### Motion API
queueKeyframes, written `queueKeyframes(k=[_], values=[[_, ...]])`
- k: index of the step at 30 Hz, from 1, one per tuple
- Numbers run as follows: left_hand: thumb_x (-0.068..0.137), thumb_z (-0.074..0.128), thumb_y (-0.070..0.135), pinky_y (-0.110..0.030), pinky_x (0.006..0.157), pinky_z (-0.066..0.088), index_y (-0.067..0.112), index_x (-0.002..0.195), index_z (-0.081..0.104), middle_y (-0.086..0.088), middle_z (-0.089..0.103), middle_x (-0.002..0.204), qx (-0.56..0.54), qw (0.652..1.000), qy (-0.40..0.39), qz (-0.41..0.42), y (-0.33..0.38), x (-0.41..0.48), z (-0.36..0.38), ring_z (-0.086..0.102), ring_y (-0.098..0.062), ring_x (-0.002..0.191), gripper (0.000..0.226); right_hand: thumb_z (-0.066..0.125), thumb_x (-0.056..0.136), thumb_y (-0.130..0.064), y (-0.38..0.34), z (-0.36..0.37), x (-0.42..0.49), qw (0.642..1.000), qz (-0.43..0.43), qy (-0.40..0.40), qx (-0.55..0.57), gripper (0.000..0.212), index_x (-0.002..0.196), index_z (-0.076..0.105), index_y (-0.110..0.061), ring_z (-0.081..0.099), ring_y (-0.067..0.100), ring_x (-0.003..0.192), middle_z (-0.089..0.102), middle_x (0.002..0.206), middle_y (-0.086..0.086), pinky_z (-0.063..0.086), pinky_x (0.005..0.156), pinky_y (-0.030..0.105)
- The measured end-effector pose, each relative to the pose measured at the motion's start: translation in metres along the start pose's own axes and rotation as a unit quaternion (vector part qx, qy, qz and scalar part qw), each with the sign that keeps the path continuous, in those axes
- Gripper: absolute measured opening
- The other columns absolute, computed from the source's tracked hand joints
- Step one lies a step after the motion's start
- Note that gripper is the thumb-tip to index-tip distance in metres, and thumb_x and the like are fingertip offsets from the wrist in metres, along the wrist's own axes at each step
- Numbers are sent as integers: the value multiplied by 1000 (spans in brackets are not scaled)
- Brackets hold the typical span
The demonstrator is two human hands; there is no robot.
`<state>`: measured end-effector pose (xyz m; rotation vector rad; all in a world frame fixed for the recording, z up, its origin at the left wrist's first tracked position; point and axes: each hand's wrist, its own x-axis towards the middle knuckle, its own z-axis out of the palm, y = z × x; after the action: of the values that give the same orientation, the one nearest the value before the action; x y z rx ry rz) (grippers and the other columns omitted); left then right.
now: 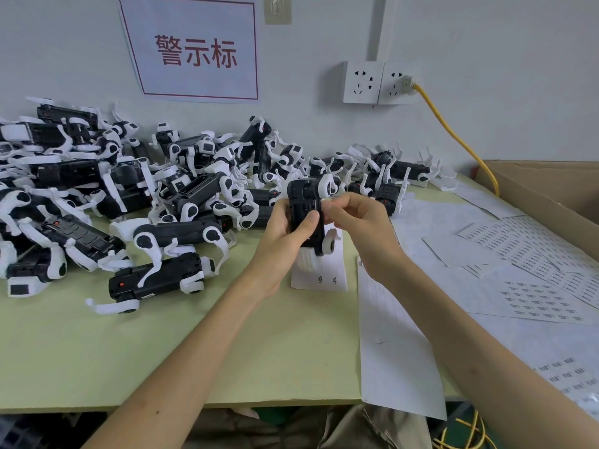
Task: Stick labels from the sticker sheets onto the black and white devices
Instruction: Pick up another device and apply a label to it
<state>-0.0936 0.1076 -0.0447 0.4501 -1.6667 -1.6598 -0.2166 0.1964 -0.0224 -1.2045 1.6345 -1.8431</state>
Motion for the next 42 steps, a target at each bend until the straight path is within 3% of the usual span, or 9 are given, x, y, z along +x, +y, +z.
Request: queueKeyframes(k=[9,13,15,19,24,27,31,37,42], values=[[101,59,24,-35,102,50,13,130,59,-2,72,116,-62,997,-41,-18,6,-3,-2,67,-17,113,31,81,75,-32,-4,-4,2,992,87,-23,85,36,55,54,-18,47,19,66,58,67,7,35,69,30],[96,54,30,-32,97,56,4,136,60,-15,66,134,-187,975,-89,-82,10,-3,-4,64,-23,119,48,64,99,-27,1,-5,5,985,107,-49,130,31,77,58,-6,52,12,66,60,71,-1,30,65,29],[95,52,33,-31,85,59,7,125,70,-12,71,121,-213,968,-91,-102,12,-1,-5,67,-22,108,43,58,102,-22,0,-6,4,985,91,-57,136,22,94,63,-2,55,17,75,64,79,-2,37,70,29],[98,46,39,-29,76,53,19,101,82,-3,75,107,-229,965,-78,-101,10,2,-6,70,-16,93,41,67,93,-22,-2,-5,0,995,22,-80,63,23,113,72,-12,63,18,93,70,103,3,48,81,28],[107,41,36,-48,111,45,3,131,64,-19,68,131,-195,977,0,-83,12,5,-11,62,-34,126,47,75,87,-29,2,6,-7,990,-52,-109,-77,58,142,59,-23,60,4,123,65,133,-6,52,99,28],[108,42,33,-56,117,38,0,138,57,-26,62,136,-157,984,42,-79,12,5,-8,55,-44,131,47,84,84,-25,7,9,-9,980,-111,-83,-143,63,141,57,-28,58,2,121,63,128,-10,48,97,19],[106,42,45,-45,109,46,5,138,59,-23,65,132,-134,988,45,-69,17,1,0,64,-26,113,54,89,77,-32,11,12,-10,953,-182,-53,-236,75,144,58,-19,57,0,112,60,126,-9,40,95,9],[107,47,42,-29,78,56,18,131,64,1,76,108,-83,992,75,-52,10,3,0,72,-13,98,37,88,78,-35,13,15,-12,935,-216,-68,-274,79,147,54,-15,61,14,113,60,131,0,48,99,27],[109,40,36,-34,85,55,15,128,65,-2,77,102,-89,991,75,-65,13,3,1,72,-15,96,37,89,76,-35,11,16,-14,931,-232,-47,-278,79,145,56,-15,58,7,101,59,127,0,48,91,22]])
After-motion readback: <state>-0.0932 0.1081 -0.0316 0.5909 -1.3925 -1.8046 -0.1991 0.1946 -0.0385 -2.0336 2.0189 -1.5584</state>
